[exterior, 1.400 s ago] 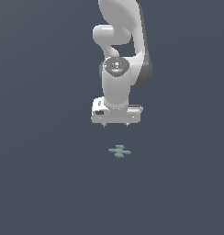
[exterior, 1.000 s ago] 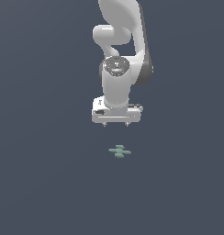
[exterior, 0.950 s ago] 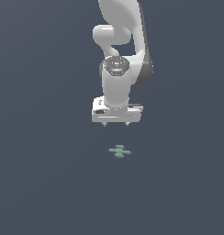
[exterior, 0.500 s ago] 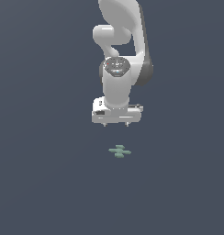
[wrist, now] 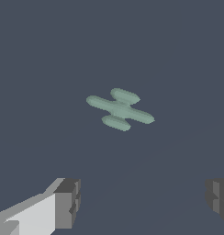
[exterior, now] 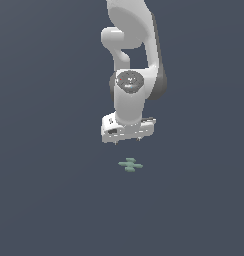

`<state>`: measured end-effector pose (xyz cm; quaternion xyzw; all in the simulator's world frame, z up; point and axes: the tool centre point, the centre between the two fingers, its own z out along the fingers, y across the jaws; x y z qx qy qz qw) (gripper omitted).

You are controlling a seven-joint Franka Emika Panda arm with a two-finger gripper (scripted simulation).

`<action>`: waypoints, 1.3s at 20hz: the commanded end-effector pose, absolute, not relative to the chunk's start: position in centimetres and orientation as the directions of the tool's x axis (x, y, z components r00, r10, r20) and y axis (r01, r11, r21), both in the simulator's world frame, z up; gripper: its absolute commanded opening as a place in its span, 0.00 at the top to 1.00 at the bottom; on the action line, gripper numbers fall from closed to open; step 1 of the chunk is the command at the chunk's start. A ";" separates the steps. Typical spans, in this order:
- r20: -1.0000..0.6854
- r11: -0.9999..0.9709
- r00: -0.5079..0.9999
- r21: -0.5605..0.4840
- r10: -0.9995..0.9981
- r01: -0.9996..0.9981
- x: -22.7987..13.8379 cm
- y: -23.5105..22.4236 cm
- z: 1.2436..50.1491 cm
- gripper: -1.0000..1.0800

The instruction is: Pick up the object and move it to a goal position.

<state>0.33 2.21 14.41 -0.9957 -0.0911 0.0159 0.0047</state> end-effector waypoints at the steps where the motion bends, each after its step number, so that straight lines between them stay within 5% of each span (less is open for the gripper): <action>1: -0.029 -0.970 0.970 -0.010 0.243 0.243 0.9 2.4 13.7 0.04; 26: -0.001 -0.667 0.667 0.000 0.745 0.745 5.5 3.9 6.7 0.04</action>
